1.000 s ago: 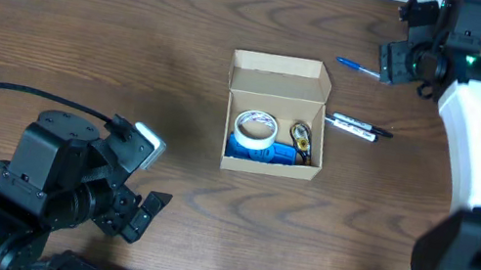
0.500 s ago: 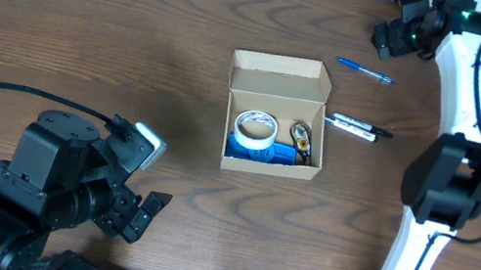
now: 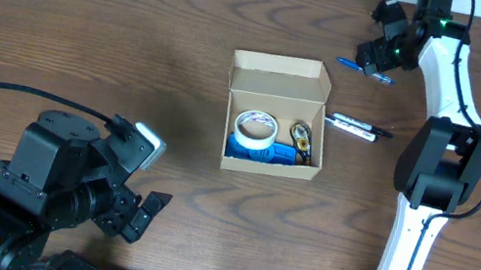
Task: Pack container
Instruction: 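Move the right gripper up to the blue pen, then grasp the blue pen with the right gripper and lift it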
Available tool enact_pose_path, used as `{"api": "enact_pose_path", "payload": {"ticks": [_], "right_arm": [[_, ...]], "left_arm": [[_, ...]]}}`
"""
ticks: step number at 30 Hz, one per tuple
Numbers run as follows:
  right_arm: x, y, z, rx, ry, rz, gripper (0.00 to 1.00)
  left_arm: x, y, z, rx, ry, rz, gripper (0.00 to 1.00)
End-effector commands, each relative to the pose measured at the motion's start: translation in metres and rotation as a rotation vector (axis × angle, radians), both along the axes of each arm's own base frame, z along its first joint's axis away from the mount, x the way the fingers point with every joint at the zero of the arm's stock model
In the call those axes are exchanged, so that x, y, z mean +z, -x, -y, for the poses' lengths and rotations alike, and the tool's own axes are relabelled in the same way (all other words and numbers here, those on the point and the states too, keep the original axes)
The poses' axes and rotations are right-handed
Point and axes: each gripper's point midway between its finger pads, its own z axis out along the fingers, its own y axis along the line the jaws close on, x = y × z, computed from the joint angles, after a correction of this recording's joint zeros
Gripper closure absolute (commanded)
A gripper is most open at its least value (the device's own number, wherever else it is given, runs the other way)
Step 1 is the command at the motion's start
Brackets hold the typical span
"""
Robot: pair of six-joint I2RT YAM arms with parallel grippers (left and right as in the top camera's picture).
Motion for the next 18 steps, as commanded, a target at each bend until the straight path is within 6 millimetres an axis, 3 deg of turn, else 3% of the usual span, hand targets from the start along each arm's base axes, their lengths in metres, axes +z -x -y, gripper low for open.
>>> {"api": "enact_pose_path", "payload": {"ticks": [1,11,14,18], "right_arm": [[0.0,-0.001,-0.007,0.077,0.01,0.01,0.01],[-0.012,0.007,-0.008,0.129,0.031,-0.014,0.02],[-0.02,0.011,-0.011,0.168,0.044,-0.025,0.1],[-0.035,0.017,-0.012,0.183,0.098,-0.046,0.1]], "left_arm": [[0.003,0.001,0.001,-0.011,0.009,0.004,0.05],[0.003,0.001,0.001,-0.011,0.009,0.004,0.05],[0.003,0.001,0.001,-0.011,0.008,0.004,0.05],[0.003,0.001,0.001,-0.011,0.009,0.003,0.04]]}}
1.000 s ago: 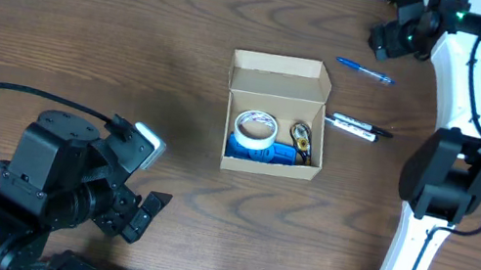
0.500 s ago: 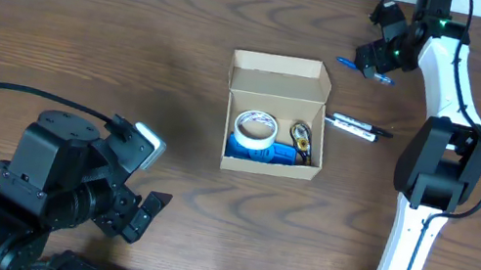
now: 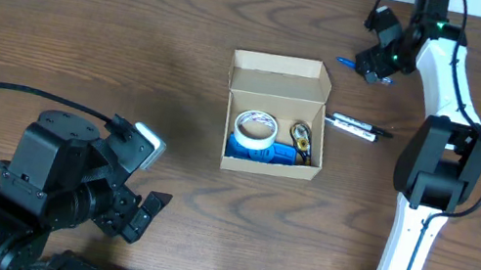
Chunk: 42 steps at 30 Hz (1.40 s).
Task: Pack container
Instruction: 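Grasp the blue pen with the right gripper and lift it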
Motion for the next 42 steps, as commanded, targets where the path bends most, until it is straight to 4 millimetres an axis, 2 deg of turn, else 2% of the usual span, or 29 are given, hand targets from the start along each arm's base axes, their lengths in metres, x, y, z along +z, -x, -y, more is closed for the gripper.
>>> {"api": "enact_pose_path", "payload": {"ticks": [1,4,7,15,22,27,35,42], "right_arm": [[-0.022,0.009,-0.006,0.047,0.069,-0.037,0.1],[-0.027,0.011,-0.008,0.061,0.099,-0.04,0.08],[-0.031,0.011,-0.009,0.065,0.1,-0.039,0.1],[-0.043,0.014,-0.012,0.071,0.108,-0.04,0.28],[-0.057,0.02,-0.009,0.066,0.146,-0.053,0.35],[-0.06,0.023,-0.011,0.068,0.134,-0.063,0.43],[-0.061,0.03,-0.013,0.067,0.096,-0.091,0.48],[-0.062,0.034,-0.008,0.047,0.08,-0.11,0.6]], "left_arm": [[0.003,0.001,0.001,-0.011,0.009,0.004,0.05],[0.003,0.001,0.001,-0.011,0.008,0.004,0.05],[0.003,0.001,0.001,-0.011,0.009,0.003,0.05],[0.003,0.001,0.001,-0.011,0.009,0.004,0.05],[0.003,0.001,0.002,-0.011,0.009,0.003,0.05],[0.003,0.001,0.001,-0.011,0.009,0.003,0.05],[0.003,0.001,0.001,-0.011,0.009,0.003,0.05],[0.003,0.001,0.001,-0.011,0.009,0.004,0.05]]}}
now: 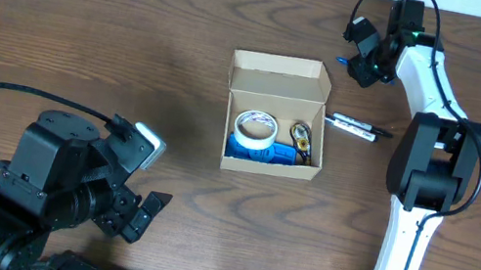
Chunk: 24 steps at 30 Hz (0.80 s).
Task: Pack container
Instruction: 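Grasp the blue pen with the right gripper and lift it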
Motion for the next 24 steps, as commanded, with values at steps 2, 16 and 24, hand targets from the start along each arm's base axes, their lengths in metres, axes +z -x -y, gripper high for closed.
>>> {"api": "enact_pose_path", "payload": {"ticks": [2,16,24], "right_arm": [[-0.038,0.024,0.015,-0.026,0.038,-0.113,0.64],[-0.038,0.021,0.015,-0.051,0.03,-0.103,0.86],[-0.029,0.012,0.014,-0.115,0.004,-0.078,0.99]], "left_arm": [[0.003,0.001,0.001,-0.011,0.009,0.004,0.05],[0.003,0.001,0.001,-0.011,0.009,0.004,0.05],[0.003,0.001,0.001,-0.011,0.009,0.004,0.05]]}}
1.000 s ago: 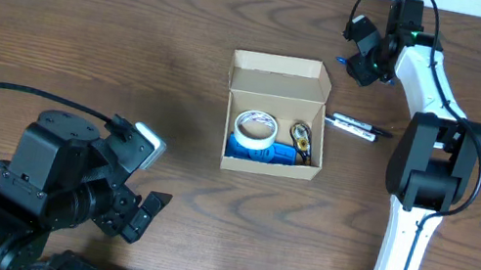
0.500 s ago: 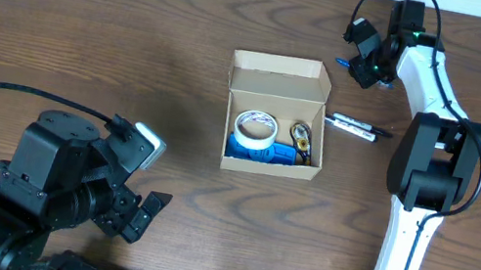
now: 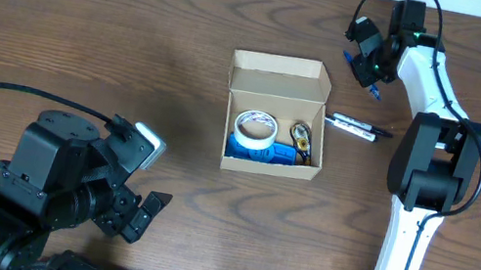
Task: Pack container
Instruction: 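Grasp the blue pen with the right gripper and lift it, then carry the blue pen left and lower it into the box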
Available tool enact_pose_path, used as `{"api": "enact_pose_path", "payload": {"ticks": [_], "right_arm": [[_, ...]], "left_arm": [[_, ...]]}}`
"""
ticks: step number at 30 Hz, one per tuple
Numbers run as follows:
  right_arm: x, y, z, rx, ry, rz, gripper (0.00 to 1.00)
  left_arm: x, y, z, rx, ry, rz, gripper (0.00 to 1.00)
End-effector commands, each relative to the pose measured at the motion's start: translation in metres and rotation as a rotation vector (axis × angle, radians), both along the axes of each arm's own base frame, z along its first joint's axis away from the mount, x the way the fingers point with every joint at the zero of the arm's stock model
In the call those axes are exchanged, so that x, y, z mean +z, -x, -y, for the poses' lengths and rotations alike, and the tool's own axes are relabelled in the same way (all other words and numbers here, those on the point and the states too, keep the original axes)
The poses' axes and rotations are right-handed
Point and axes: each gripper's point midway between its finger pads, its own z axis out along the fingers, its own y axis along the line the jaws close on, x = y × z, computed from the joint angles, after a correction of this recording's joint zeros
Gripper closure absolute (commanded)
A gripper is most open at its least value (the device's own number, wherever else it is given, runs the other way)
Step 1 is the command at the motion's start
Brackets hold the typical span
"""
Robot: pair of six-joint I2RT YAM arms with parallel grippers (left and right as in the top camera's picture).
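Note:
An open cardboard box (image 3: 283, 73) stands mid-table. Inside lie a white tape roll (image 3: 255, 126) on something blue and a small yellow-black item (image 3: 302, 138). My right gripper (image 3: 366, 66) hangs beyond the box's far right corner, shut on a blue pen (image 3: 373, 91) whose tip pokes out below it toward the right. A black marker (image 3: 361, 128) lies on the table just right of the box. My left gripper (image 3: 145, 212) rests near the front left, open, far from everything.
The right arm's white links (image 3: 430, 188) run down the right side of the table from the front edge. The bulky left arm base (image 3: 33, 188) and its cable fill the front left corner.
The right gripper stays at nearly the same spot. The blue pen in it has swung: its blue end showed to the left of the gripper, now it sticks out below and to the right.
The blue pen first lay on the table behind the marker with my right gripper over it. Then the gripper was down on the pen. Later it sat a little further left with the pen in it, and the pen is off the table now. The left arm never moved.

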Motion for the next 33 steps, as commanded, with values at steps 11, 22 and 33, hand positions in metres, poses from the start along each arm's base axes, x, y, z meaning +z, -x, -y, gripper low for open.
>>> {"api": "enact_pose_path", "payload": {"ticks": [11,22,33], "right_arm": [[0.059,0.001,0.005,-0.141,-0.048,0.003,0.99],[0.204,0.036,-0.005,-0.171,-0.107,0.155,0.99],[0.276,0.098,-0.085,0.05,-0.212,0.188,0.99]], "left_arm": [[0.003,0.001,0.001,-0.011,0.009,0.003,0.05],[0.003,0.001,0.001,-0.011,0.008,0.003,0.05],[0.003,0.001,0.001,-0.011,0.009,0.003,0.05]]}}
